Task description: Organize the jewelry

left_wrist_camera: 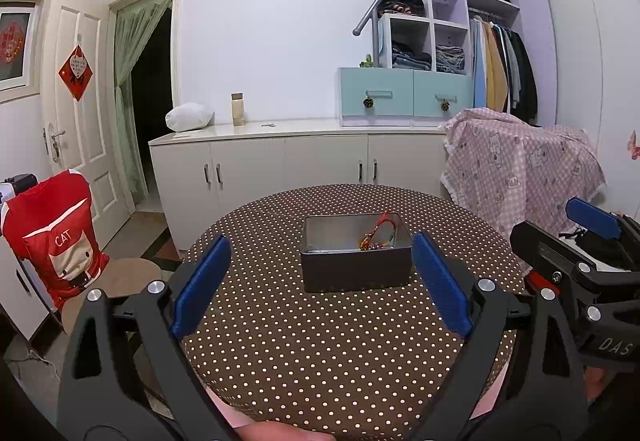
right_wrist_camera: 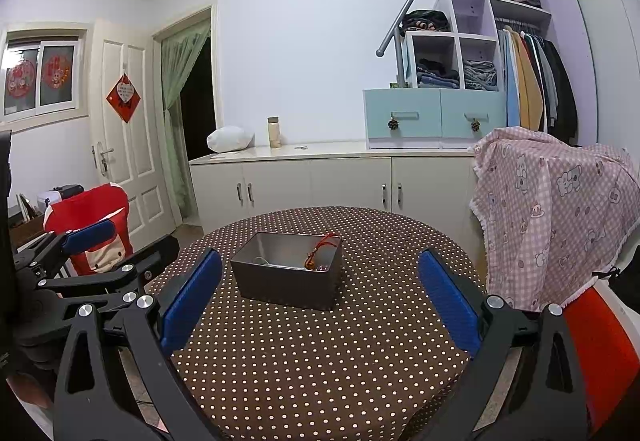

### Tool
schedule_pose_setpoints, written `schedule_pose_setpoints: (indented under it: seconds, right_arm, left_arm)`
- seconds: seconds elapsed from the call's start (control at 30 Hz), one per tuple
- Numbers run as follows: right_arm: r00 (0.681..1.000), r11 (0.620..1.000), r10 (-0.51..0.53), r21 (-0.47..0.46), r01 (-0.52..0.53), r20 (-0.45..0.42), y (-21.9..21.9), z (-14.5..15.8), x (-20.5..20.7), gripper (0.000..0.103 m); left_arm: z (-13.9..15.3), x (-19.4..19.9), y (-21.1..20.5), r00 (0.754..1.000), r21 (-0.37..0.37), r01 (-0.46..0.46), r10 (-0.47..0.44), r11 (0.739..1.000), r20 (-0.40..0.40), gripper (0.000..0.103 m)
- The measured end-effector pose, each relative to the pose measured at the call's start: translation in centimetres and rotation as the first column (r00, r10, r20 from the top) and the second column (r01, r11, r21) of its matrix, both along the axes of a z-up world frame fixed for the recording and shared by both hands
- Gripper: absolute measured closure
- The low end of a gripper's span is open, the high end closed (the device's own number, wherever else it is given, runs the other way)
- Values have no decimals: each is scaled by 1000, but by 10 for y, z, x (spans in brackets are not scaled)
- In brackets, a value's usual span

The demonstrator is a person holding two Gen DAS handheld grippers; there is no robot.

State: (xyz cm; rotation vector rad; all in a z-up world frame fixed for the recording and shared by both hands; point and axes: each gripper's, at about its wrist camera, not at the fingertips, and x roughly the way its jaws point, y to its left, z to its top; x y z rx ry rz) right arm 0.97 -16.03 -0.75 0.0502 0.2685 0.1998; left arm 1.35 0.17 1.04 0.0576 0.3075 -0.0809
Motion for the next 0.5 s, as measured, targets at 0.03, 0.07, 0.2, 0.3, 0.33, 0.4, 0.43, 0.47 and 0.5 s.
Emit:
schedule_pose_setpoints:
  seconds: [0.03, 0.07, 0.2, 0.3, 0.33, 0.4, 0.43, 0.47, 0.5]
  right_arm:
    - [1000, 1000, -1, 0, 1, 0, 0, -1, 0, 8]
    - [1000, 1000, -2, 0, 2, 0, 0, -1, 0, 8]
    - [1000, 1000, -4, 4, 4, -3, 0, -2, 0, 8]
    - [1000, 1000, -6, 9, 6, -9, -1, -3, 0, 8]
    - [1000, 1000, -5, 7, 5, -8, -1, -3, 0, 8]
    - [1000, 1000, -9, 5, 9, -7, -1, -3, 0, 8]
    - [1000, 1000, -9, 4, 9, -6, 0, -3, 0, 8]
    - [1000, 1000, -9, 3, 9, -6, 0, -3, 0, 8]
    - [1000, 1000, -9, 3, 9, -7, 0, -3, 0, 8]
  left_arm:
    - [0, 0, 0, 1000, -1, 1, -1, 1000, -1, 13]
    - [0, 0, 0, 1000, -1, 1, -1, 1000, 0, 13]
    - [-1, 1, 1, 1000, -1, -1, 1, 1000, -1, 13]
    - [-4, 1, 1, 1000, 3, -4, 4, 1000, -5, 13]
    - [-4, 1, 1, 1000, 3, -4, 4, 1000, -5, 13]
    - [-3, 1, 1, 1000, 3, -5, 5, 1000, -3, 13]
    - [-3, 2, 1, 1000, 2, -5, 5, 1000, -4, 13]
    - [-3, 1, 2, 1000, 1, -5, 5, 1000, -5, 13]
    - [-3, 1, 2, 1000, 1, -4, 4, 1000, -6, 13]
